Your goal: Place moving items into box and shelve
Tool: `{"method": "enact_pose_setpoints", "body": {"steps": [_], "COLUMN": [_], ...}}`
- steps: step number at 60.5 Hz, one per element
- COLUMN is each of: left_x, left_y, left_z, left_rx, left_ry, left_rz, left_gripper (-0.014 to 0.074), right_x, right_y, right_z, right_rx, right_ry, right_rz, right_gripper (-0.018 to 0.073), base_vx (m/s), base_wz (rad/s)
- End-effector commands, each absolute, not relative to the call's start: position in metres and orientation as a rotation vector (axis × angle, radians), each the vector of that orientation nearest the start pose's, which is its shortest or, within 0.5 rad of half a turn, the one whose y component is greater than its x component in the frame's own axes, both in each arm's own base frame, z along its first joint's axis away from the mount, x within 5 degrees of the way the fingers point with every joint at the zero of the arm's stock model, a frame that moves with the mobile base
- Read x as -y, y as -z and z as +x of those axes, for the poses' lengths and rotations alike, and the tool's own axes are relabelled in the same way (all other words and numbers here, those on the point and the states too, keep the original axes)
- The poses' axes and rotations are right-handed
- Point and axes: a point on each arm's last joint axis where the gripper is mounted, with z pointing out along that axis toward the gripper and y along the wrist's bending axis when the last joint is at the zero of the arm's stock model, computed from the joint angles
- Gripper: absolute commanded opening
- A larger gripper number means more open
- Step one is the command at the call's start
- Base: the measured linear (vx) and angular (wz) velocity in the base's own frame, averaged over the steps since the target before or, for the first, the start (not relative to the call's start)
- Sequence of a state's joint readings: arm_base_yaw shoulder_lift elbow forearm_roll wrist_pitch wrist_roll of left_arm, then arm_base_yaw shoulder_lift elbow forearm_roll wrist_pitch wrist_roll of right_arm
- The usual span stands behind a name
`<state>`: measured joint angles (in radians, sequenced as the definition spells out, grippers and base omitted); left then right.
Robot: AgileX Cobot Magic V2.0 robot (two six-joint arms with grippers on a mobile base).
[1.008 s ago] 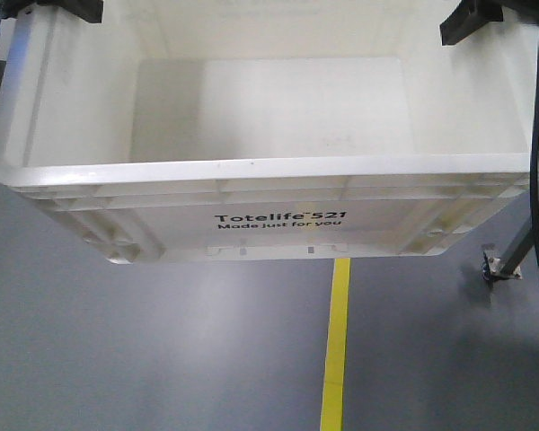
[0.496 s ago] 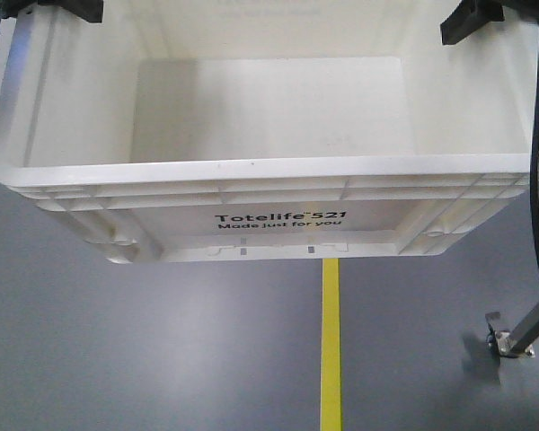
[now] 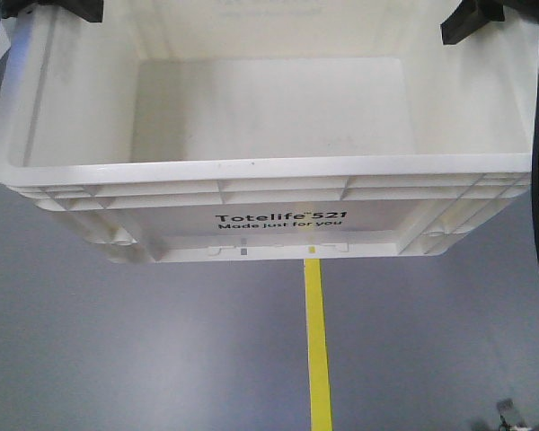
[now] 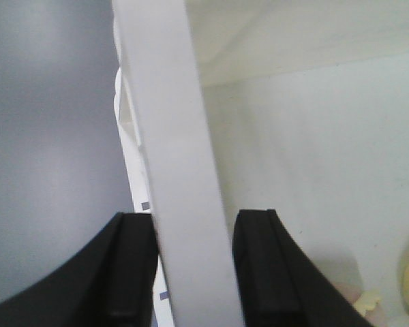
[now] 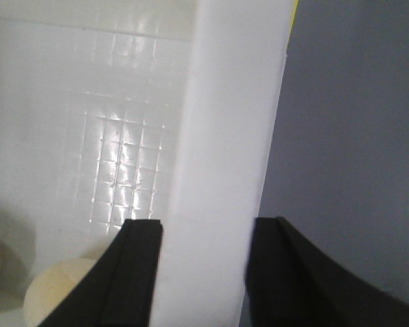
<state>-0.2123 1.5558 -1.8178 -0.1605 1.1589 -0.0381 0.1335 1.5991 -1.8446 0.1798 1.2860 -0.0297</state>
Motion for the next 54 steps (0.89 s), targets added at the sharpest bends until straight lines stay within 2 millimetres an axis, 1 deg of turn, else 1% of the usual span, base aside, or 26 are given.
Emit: {"method": "enact_pose_setpoints", "body": {"steps": [1, 28, 54], "left_x": [0.0852, 0.0851, 0.085], "left_y": [-0.4869, -0.4869, -0.4868], "left_z": [0.2956, 0.2957, 0.2957], "left_rx": [-2.163, -2.163, -2.163], "left_ry": [0.428, 0.427, 0.426], "left_rz": [0.208, 0.208, 0.208], "left_gripper": [-0.0007, -0.0007, -0.0007], "right_x": [-0.0561, -0.0562, -0.0562], "right_y": [-0.4613, -0.4613, -0.4613], "right_z": [0.307, 0.307, 0.307], "right_rx": [-2.419, -2.419, -2.419], "right_ry": [-0.293, -0.294, -0.294], "right_rz": [-0.188, -0.188, -0.188], "right_gripper": [-0.0005, -0.0005, -0.0005], "base_vx": [0.69, 0.68, 0.64], "base_wz": [-0.15, -0.18, -0.38]}}
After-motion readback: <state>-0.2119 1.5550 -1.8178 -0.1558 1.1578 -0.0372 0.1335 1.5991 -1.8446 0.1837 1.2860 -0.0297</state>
